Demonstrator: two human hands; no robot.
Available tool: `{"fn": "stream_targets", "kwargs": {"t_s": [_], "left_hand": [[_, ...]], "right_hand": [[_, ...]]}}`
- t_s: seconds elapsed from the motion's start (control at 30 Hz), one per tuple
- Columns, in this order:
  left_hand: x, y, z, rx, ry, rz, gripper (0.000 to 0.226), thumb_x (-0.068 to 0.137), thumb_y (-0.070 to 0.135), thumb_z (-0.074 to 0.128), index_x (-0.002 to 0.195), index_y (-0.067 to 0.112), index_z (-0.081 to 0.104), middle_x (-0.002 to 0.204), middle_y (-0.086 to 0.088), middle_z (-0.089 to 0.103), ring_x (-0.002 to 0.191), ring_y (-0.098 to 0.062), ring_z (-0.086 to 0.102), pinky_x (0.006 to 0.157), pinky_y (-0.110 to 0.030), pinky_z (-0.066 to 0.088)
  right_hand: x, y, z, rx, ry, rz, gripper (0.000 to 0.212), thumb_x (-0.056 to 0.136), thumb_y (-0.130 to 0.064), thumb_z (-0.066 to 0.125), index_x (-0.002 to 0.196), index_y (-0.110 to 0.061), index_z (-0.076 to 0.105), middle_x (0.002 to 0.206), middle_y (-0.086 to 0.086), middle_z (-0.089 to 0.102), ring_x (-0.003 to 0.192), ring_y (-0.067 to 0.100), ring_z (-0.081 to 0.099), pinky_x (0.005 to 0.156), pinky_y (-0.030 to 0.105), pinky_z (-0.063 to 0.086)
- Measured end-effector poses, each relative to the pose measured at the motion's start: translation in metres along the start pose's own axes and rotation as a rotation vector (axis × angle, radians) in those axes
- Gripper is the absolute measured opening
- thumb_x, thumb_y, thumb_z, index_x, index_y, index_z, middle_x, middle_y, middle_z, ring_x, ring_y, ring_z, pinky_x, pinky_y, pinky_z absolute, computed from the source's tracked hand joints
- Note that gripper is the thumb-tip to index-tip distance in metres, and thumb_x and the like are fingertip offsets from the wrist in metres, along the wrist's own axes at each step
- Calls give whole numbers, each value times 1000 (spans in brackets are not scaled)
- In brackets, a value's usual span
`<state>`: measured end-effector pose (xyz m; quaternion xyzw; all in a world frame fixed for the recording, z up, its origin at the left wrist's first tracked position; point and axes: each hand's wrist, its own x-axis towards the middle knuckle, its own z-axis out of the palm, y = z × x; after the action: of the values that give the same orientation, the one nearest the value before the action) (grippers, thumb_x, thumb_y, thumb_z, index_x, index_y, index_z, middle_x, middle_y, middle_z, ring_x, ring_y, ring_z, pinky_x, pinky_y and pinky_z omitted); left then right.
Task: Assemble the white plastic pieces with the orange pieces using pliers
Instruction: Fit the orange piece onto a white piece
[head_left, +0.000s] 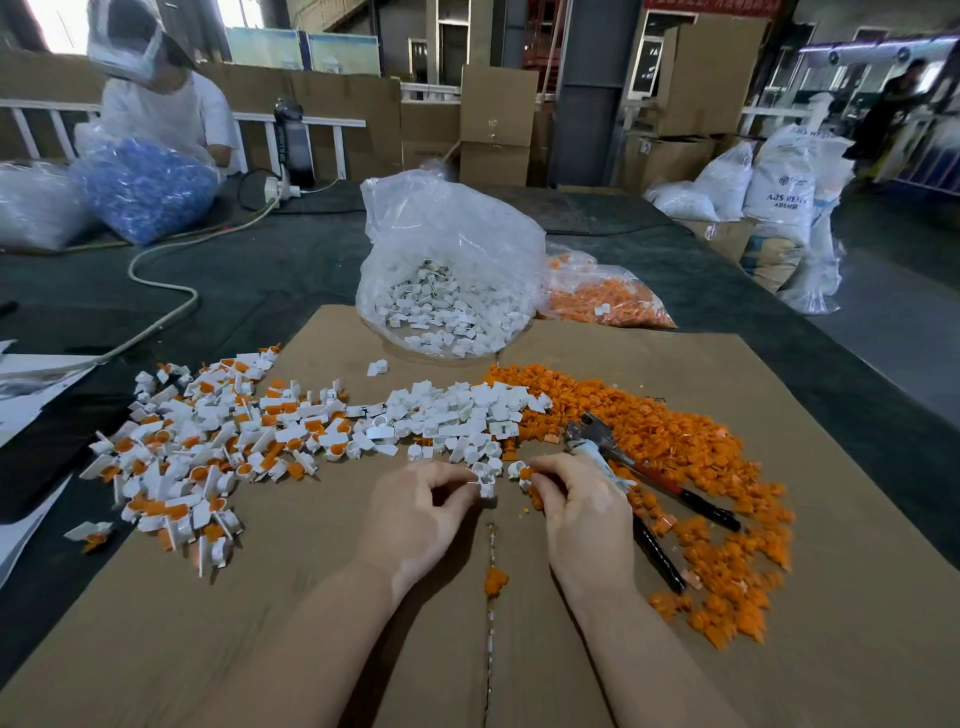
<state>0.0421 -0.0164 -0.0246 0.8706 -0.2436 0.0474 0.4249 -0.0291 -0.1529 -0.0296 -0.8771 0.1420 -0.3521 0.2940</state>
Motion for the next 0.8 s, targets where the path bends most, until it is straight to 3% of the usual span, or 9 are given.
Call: {"fn": "stream_targets", "kwargs": {"t_s": [0.13,0.4,0.57,0.67,0.8], "left_hand": [[1,3,1,-50,-10,-57,16,86,29,63,97,22,73,86,18,60,84,2,51,69,5,31],[1,5,6,-59,-83,-89,18,84,34,65,99,24,70,90,14,60,89,-4,55,72,-10,37],[-2,1,5,22,-140,-34,25,79,39,70,99,26,68,91,21,48,87,1,46,69,-1,32],[-2,0,5,77,-189,-21,18,76,43,71,82,31,60,88,20,44,88,-2,44,67,-8,30],[-2,5,7,21,-144,-54,23,76,40,72,66,33,53,74,13,54,70,-1,48,58,-11,34]], "right_hand": [[-1,-1,0,10,3,7,11,83,-5,67,92,-9,72,86,-1,69,80,8,61,73,16,46],[-1,0,1,-4,-15,6,9,85,-8,65,92,-11,71,87,-3,67,83,8,60,74,15,44],[-1,1,0,5,-18,17,9,86,-8,64,92,-12,70,88,-4,67,83,6,58,75,15,44],[0,1,0,16,-24,29,10,87,-9,63,93,-12,70,89,-4,67,85,6,58,76,16,45],[1,1,-1,62,-40,67,9,87,-12,64,93,-13,70,88,-6,67,84,4,59,75,14,45]]}}
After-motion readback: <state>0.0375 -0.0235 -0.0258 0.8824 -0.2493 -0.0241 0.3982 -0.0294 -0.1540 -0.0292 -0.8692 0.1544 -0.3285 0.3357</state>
